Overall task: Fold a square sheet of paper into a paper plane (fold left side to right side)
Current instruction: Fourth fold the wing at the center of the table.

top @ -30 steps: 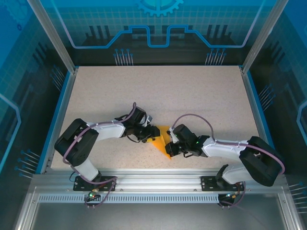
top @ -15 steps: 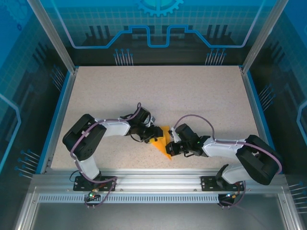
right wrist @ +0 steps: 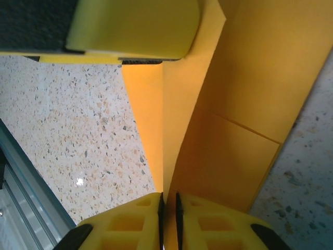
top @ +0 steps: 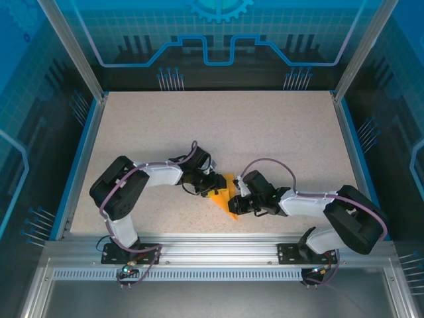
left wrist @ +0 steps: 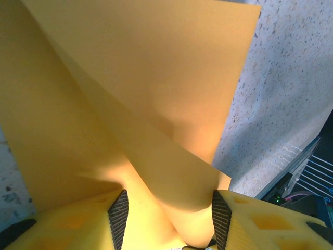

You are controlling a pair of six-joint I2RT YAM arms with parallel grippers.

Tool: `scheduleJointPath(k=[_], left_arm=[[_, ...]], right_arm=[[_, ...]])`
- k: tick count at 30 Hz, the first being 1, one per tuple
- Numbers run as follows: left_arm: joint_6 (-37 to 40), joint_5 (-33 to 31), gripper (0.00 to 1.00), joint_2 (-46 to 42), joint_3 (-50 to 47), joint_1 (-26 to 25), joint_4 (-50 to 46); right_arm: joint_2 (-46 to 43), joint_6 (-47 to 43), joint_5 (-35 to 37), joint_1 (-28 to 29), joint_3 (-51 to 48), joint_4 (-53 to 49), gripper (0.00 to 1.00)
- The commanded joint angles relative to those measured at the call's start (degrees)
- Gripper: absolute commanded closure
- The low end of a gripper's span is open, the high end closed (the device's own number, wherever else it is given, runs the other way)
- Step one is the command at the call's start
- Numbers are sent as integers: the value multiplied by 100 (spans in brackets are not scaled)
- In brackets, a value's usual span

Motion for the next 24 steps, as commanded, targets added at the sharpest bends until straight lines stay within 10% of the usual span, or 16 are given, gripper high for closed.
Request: scheduleJointPath(k=[1, 11, 24], left_arm=[[132, -212, 50, 143, 70, -45, -447], [145, -232, 50, 135, 86, -41, -507], [140, -229, 50, 121, 87, -44, -493]], right_arm=[[-57, 13, -101, -95, -36, 93, 81], [-773, 43, -747, -783, -53, 63, 60], [35, 449, -1612, -1256, 146, 447, 62]])
